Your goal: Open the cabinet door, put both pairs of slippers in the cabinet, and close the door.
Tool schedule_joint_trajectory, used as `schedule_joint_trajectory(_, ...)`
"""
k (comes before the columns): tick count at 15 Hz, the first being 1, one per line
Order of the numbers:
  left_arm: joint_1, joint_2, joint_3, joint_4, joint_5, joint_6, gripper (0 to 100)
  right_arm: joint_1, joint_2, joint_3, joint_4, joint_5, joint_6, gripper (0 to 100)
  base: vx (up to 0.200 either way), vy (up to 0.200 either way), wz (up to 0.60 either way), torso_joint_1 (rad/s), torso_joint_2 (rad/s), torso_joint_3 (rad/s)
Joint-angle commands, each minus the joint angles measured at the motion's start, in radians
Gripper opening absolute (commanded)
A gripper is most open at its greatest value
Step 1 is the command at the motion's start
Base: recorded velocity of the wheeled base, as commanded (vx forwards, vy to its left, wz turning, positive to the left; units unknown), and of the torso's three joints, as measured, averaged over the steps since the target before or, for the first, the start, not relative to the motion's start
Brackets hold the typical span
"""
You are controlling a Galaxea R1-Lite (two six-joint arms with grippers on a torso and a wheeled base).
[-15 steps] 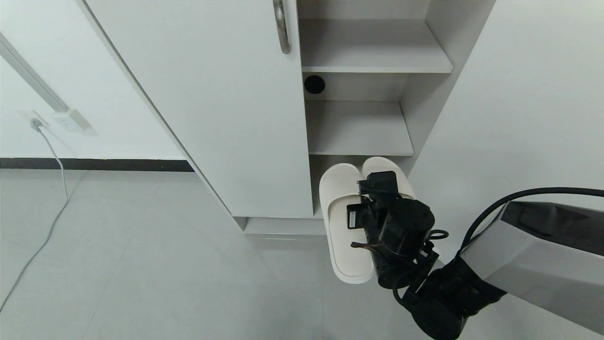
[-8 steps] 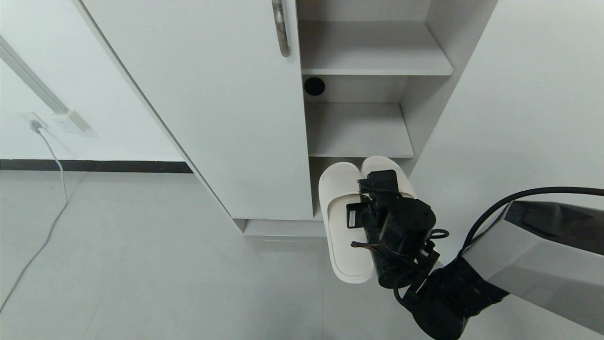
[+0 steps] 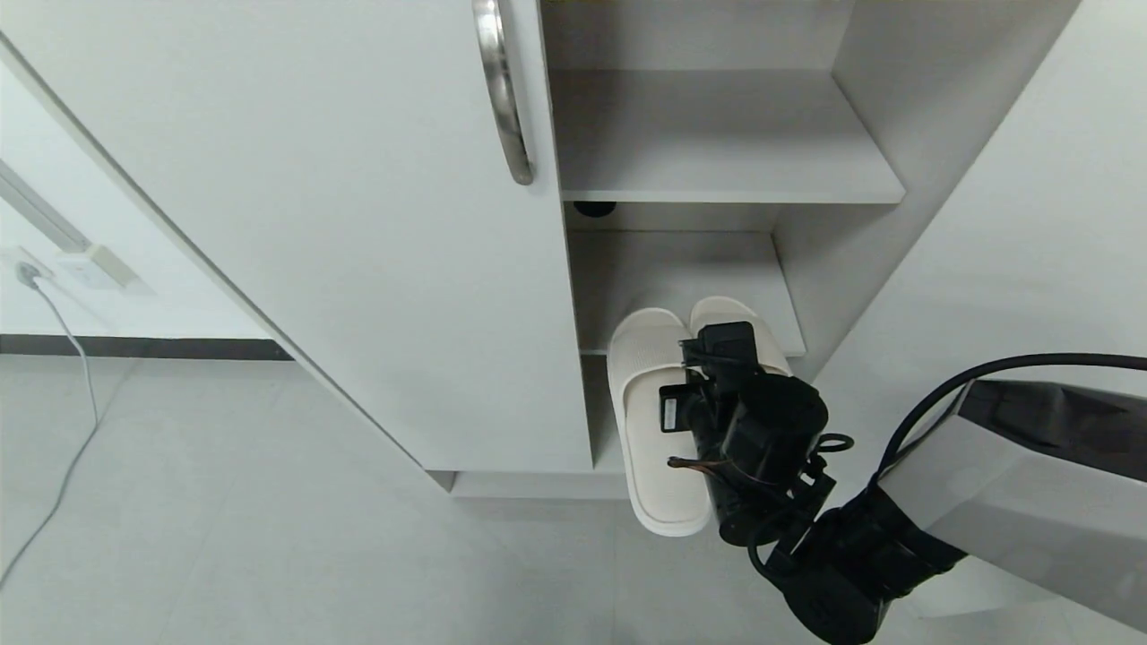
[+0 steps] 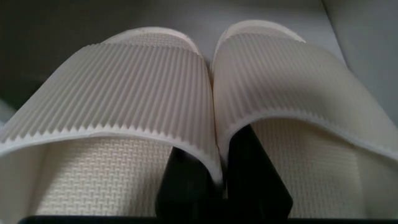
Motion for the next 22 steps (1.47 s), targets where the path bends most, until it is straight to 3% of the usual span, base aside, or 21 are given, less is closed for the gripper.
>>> schedule_joint_trajectory(1,0.000,0.001,0.000,0.000,0.000,0.000,0,-0.007,0.001,-0.007,0.004,0.001,-0.002,0,0.200,0.000,0.00,-0.002,0.00,0.007)
schedule_joint_trajectory(9,0.000,0.001,0.000,0.000,0.002,-0.002,0,-0.042,0.064,-0.099,0.025,0.001,-0.005,0,0.000,0.000,0.00,0.000,0.00,0.000)
schedule_joint_trajectory(17,0.000,0.001,0.000,0.000,0.002,-0.003,0,-0.131,0.173,-0.521,0.324,0.003,-0.003,0,0.000,0.000,0.00,0.000,0.00,0.000)
schedule_joint_trajectory(22,0.000,0.001,0.000,0.000,0.002,-0.003,0,-0.163,0.214,-0.712,0.453,0.006,0.004,0,0.000,0.000,0.00,0.000,0.00,0.000)
